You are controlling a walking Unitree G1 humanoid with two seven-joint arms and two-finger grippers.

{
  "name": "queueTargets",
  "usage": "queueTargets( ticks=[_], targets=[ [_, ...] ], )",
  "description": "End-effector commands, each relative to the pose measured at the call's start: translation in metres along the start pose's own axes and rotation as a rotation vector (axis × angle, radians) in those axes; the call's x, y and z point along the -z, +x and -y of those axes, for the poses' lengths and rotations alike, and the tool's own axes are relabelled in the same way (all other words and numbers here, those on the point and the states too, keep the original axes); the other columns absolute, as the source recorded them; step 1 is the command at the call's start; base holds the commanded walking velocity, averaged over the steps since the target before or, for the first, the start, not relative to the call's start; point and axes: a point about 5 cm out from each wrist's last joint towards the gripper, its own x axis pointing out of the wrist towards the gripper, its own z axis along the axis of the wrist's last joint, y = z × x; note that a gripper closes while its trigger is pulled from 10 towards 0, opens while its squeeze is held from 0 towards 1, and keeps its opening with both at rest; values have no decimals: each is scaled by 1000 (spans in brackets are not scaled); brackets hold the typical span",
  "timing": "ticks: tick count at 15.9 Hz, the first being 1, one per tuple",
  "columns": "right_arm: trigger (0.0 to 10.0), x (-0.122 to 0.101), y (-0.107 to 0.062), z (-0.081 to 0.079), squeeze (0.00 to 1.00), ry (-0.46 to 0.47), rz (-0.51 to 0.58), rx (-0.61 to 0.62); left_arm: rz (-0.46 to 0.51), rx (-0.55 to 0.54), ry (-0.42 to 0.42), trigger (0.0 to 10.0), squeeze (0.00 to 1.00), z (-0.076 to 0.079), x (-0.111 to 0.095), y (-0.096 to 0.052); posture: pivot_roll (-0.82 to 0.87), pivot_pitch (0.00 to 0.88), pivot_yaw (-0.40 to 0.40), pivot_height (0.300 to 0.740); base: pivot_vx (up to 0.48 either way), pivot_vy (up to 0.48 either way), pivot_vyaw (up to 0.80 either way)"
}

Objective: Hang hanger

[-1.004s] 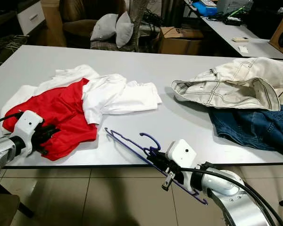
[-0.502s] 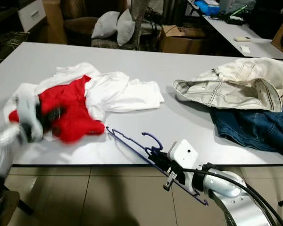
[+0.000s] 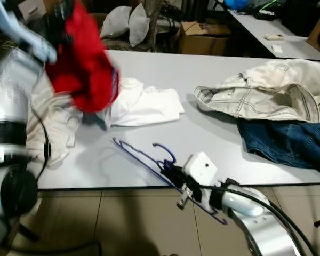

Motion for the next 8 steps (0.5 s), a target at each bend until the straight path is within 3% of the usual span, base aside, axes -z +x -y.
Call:
queueTargets(
  ticks=[1, 4, 8],
  targets=[
    [10000, -3, 3, 2, 0, -12, 20, 25, 23, 52, 2, 0, 0, 11, -8, 11, -19, 0, -5, 740, 0, 0, 0],
    [10000, -14, 7, 9, 0, -20, 102, 116, 76, 92, -29, 0, 0, 22, -20, 21, -24, 0, 5, 740, 0, 0, 0],
    [10000, -42, 18, 6, 0, 16, 279, 57, -8, 155, -17, 0, 0, 33, -12, 22, -16, 0, 3, 740, 0, 0, 0]
  ],
)
